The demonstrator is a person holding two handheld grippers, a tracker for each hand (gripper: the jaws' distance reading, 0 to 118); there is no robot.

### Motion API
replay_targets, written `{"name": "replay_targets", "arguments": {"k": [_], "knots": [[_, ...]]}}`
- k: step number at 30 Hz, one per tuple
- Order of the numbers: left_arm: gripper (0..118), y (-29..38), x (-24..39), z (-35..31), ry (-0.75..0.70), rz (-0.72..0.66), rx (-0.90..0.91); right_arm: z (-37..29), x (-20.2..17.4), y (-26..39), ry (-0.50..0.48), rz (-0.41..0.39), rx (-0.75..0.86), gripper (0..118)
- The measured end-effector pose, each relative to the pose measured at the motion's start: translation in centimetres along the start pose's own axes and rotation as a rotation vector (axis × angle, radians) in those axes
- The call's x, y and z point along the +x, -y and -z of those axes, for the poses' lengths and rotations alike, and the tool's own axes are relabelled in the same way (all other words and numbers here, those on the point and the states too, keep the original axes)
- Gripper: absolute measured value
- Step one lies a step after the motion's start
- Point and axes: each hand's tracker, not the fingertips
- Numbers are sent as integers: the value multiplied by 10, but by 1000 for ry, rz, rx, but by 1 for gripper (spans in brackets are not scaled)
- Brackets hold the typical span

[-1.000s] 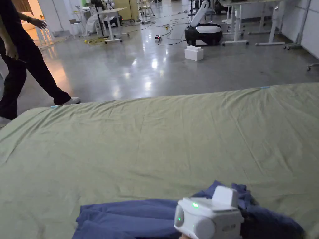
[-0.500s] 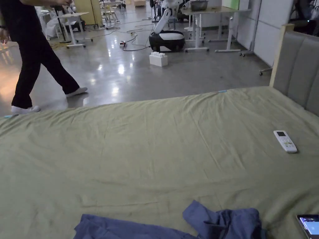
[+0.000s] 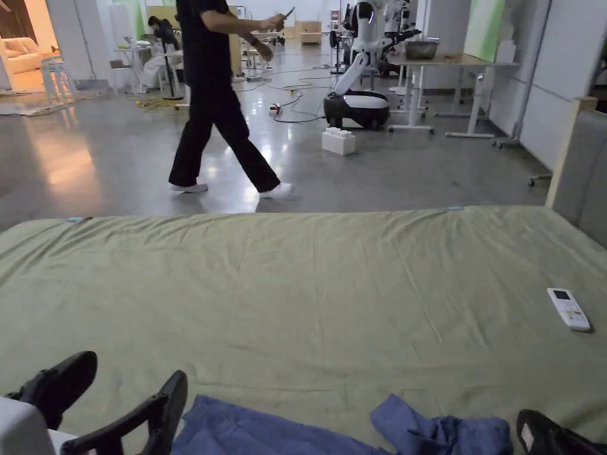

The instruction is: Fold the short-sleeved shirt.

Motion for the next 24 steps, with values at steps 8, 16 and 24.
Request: {"name": "replay_targets", "arguments": {"k": [8, 16, 24], "knots": [[2, 17, -11, -53, -204, -1, -31, -25, -15, -16, 1, -49, -18, 0], [0, 27, -2, -52, -214, -1, -80, -32, -14, -9, -14, -63, -3, 0], [0, 33, -2, -27, -134, -43, -143, -30, -12, -3, -23, -48, -21, 0]]}}
